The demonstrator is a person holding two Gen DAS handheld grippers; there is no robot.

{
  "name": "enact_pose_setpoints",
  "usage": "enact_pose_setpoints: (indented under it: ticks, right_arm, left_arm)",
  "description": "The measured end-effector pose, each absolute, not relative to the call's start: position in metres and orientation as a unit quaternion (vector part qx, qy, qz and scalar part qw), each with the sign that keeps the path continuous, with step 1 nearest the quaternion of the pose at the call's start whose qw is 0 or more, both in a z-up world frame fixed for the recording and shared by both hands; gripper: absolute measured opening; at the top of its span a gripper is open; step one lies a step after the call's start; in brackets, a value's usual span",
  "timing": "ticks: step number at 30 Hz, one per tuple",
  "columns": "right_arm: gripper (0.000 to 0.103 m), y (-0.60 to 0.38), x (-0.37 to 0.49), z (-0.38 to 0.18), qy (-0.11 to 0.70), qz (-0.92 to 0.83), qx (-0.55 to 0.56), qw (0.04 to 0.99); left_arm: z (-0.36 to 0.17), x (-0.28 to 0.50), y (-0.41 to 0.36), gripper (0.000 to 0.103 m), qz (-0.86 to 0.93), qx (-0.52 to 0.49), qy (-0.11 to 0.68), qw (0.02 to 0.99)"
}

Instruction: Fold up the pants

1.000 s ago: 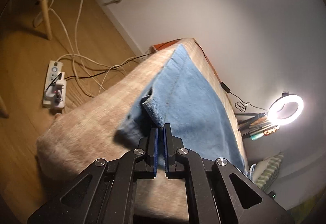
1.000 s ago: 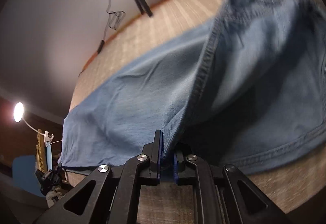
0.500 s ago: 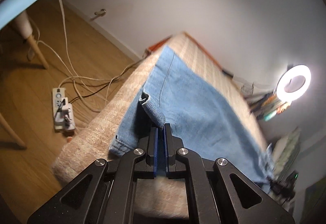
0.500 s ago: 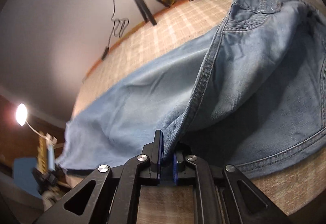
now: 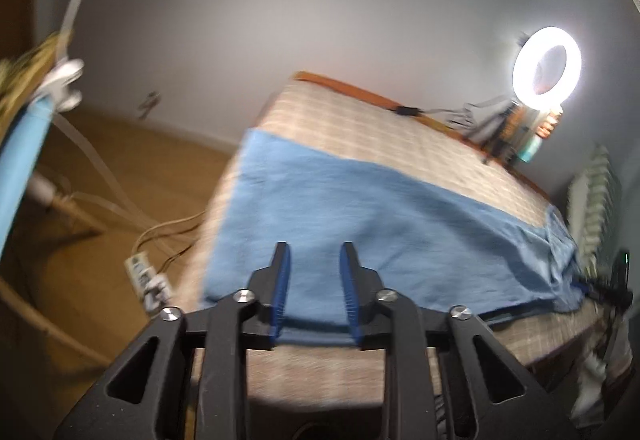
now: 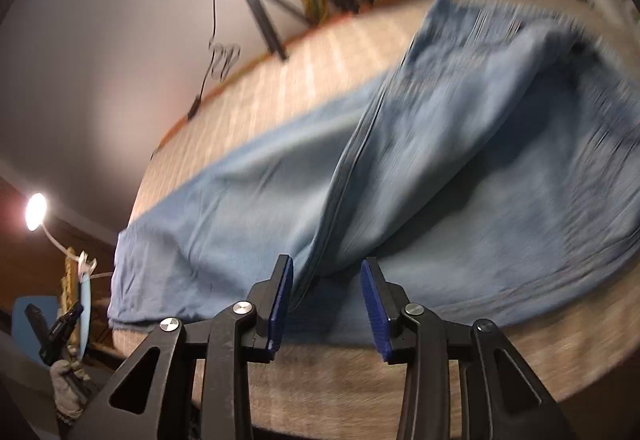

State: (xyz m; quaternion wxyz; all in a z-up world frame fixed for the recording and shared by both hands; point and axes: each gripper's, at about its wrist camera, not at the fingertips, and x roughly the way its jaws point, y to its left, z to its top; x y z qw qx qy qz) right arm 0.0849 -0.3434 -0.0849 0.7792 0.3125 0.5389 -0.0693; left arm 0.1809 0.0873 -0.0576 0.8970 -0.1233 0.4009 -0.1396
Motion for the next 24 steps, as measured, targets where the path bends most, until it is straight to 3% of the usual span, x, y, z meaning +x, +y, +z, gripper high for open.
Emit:
enact_pose_setpoints:
  ticks: [4,9,12,24]
  right_arm:
    - [0.060,-0.376,0.106,-0.062,0.523,-0.101,0.289,0.796]
    - [0.062,-0.411,0.157,-0.056,0.528,-0.136,0.256,0.798]
    - [0.070,-0.424,0.188,-0.064,0.543,-0.169,0.227,0.790]
    - [0.080,-0.461,0.269,-0.150,0.606,-0.278,0.203,0.717]
  left_arm:
    - [-0.062,0.197,0.037,0.028,-0.201,-0.111,0.414,0.881]
    - [-0.077,0.213,-0.012,0.028,-0.245,-0.096,0.433,0.862]
    - [-0.088,0.219,-0.028,0.028,-0.255,-0.095,0.448,0.852]
    - [-0.114,0.230,-0.045,0.028,-0.256,-0.089,0.485,0.832]
